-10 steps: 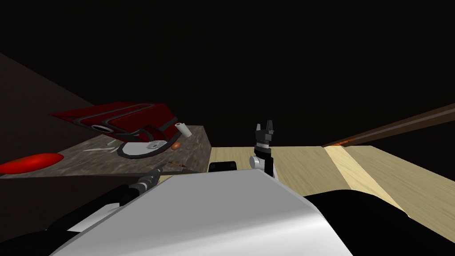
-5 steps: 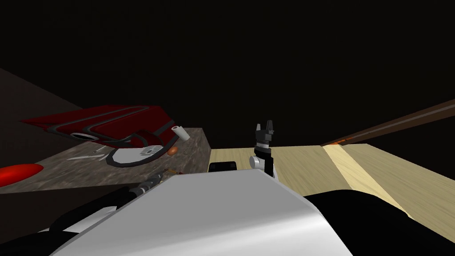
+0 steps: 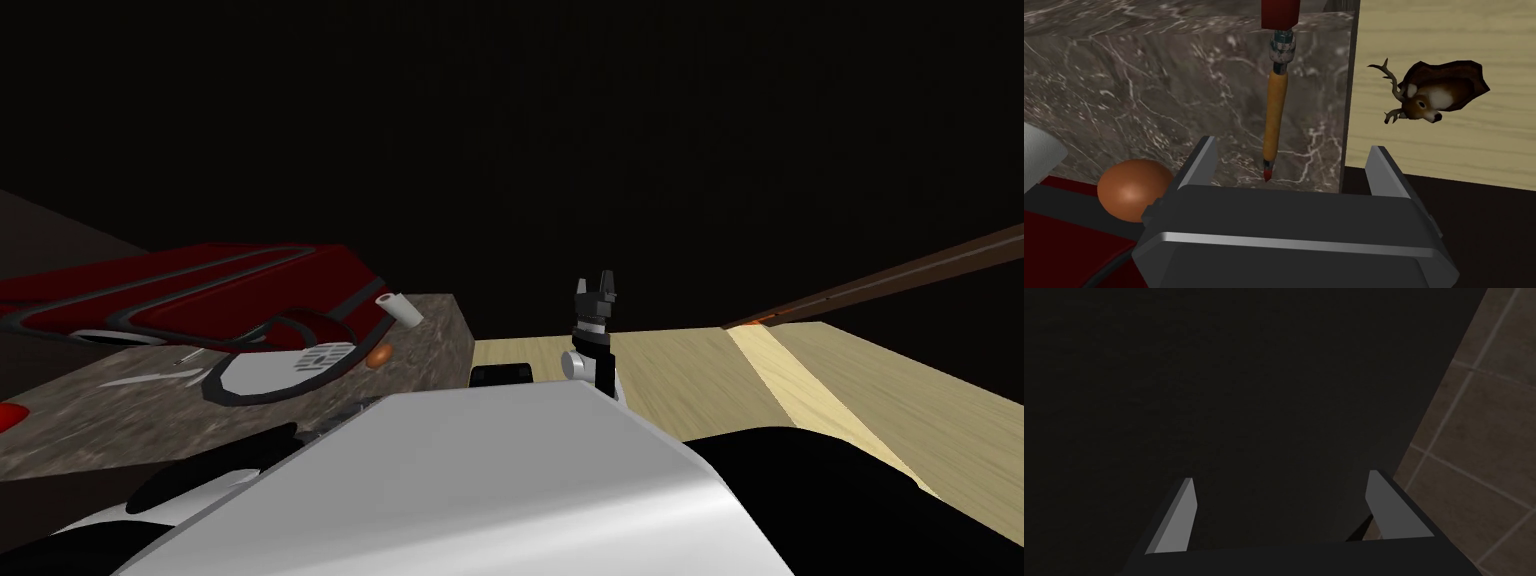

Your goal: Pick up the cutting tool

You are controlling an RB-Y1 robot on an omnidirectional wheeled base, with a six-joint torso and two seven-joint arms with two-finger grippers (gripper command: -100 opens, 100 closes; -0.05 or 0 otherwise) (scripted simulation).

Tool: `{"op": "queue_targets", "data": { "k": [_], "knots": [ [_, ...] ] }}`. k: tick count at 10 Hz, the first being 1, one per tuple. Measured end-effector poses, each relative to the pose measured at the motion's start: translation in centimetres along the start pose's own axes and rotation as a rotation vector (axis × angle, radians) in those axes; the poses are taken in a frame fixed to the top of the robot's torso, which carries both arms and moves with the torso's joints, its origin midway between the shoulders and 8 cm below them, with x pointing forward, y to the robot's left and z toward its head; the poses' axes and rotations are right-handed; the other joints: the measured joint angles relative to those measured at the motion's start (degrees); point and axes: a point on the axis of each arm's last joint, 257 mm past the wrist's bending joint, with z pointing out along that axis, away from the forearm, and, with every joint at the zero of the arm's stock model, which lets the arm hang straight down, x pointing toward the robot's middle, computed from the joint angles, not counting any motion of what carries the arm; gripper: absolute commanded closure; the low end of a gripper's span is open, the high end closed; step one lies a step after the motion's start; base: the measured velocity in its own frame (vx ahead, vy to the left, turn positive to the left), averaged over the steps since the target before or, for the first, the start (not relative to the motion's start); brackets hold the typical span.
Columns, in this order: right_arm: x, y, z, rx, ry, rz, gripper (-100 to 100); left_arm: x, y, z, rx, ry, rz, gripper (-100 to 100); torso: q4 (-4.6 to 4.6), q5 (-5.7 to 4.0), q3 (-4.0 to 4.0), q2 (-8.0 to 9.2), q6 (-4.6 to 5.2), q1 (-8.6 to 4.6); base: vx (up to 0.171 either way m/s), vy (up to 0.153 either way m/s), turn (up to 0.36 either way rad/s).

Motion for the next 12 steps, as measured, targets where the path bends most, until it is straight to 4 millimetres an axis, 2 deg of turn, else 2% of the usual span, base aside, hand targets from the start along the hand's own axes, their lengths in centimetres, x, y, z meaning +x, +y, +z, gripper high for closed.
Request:
{"op": "queue_targets", "data": {
  "k": [3,6,7,8,12],
  "knots": [
    [0.0,0.0,0.0,0.0,0.0,0.0,0,3.0,1.8,-0.5,-0.071,0.08,0.036,-100,0.06,0.0,0.16,0.28,-0.01,-0.03,0.06,0.038,-0.011],
    [0.0,0.0,0.0,0.0,0.0,0.0,0,5.7,2.4,-1.5,-0.099,0.149,0.073,-100,0.1,-0.02,0.26,0.45,-0.02,-0.1,0.022,0.019,-0.001],
    [0.0,0.0,0.0,0.0,0.0,0.0,0,5.8,2.4,-1.6,-0.1,0.151,0.074,0,0.11,-0.02,0.29,0.5,-0.01,-0.13,0.0,0.0,0.0],
    [0.0,0.0,0.0,0.0,0.0,0.0,0,5.8,2.4,-1.6,-0.1,0.151,0.074,-100,0.12,-0.03,0.31,0.53,-0.02,-0.16,-0.063,-0.034,-0.293],
    [0.0,0.0,0.0,0.0,0.0,0.0,0,4.0,2.6,0.0,-0.113,0.137,-0.003,-100,0.21,-0.07,0.52,0.89,-0.01,-0.33,-0.091,-0.044,-0.204]
  ]
}}
